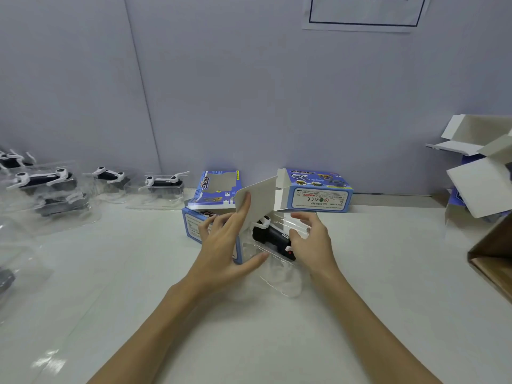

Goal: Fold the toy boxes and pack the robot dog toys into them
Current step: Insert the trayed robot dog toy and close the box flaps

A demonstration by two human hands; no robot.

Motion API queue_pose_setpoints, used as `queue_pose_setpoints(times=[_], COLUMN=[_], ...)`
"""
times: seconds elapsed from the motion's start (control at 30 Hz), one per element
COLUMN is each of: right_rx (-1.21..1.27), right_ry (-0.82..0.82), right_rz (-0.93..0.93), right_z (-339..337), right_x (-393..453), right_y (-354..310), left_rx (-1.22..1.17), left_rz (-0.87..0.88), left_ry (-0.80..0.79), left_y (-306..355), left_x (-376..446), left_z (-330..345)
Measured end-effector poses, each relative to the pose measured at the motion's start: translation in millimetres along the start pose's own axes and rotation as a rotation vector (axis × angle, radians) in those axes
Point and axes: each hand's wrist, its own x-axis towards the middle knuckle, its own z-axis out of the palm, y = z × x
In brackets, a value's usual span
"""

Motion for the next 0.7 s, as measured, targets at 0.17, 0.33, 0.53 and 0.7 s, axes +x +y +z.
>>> queue_pose_setpoints(times=[0.17, 0.33, 0.53, 0.7], right_rx=[-0.033, -0.018, 0.159, 0.545], right_ry=[-0.018, -0.033, 0.094, 0.072], right_rz=[0.005, 0.003, 0.009, 0.101], right_z=[-1.9, 1.2, 12.6, 29.6], right_x=[-0.7, -2.7, -6.5, -16.8], right_y=[-4.1, -4.5, -6.2, -12.9], left_rx=[0.172, 0.321, 0.259, 0.177], left_rz=[0.073, 0.102, 0.063, 0.133], left_ry=[0.071, 0.091, 0.050, 0.040], left_y=[-4.6, -3.1, 1.6, 20.3], left_x=[3.2, 4.2, 3.2, -0.3], left_z=[0.5, 2.8, 4.3, 15.1])
